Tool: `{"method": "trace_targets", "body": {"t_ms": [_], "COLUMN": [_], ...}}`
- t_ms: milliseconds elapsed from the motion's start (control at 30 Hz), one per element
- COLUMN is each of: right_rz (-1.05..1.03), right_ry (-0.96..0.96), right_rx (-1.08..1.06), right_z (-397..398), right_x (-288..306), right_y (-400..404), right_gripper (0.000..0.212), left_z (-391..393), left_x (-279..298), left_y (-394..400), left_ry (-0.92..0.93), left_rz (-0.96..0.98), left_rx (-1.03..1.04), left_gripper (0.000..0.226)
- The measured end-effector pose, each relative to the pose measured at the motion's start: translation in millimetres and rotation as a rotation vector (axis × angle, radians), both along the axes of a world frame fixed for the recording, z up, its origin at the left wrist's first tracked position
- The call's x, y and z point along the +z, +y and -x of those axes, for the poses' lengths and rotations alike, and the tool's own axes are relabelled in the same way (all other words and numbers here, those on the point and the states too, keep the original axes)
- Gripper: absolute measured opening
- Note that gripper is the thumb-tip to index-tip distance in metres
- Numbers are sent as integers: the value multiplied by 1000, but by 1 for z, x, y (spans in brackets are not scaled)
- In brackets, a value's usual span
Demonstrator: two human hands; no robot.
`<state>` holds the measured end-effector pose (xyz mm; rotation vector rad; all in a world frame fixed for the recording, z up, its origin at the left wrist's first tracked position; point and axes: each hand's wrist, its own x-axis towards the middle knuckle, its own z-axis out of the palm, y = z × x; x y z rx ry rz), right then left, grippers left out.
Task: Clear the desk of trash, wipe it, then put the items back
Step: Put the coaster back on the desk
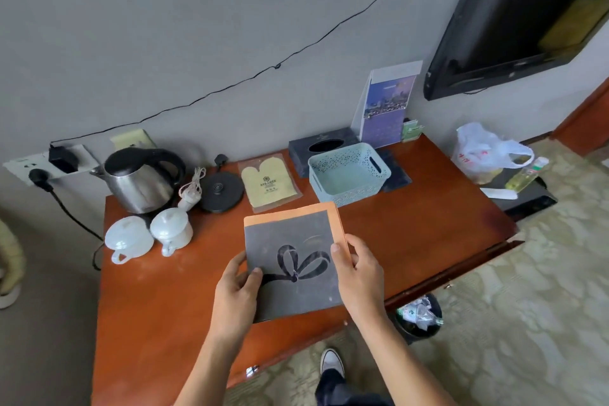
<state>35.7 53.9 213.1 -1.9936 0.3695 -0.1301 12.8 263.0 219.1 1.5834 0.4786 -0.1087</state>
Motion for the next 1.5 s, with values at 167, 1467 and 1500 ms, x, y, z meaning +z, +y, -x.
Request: {"method": "trace_targets", "body": {"t_ms": [167,1467,1500], "right_rz": [2,393,407], "right_ry": [18,299,317], "right_rx": [-27,84,95], "right_z": [-55,-419,-428], "right_x": [4,-117,-123], "right_y": [-66,-494,-494], "right_gripper": [14,33,33], "left_z": [-59,-411,-418], "left_x": [2,-105,-110], "left_y": [-65,-480,-482], "left_ry": [18,291,303], "left_rz": [19,-362,-394], "left_rx": [-38,-290,-293], "left_gripper": [36,41,39]}}
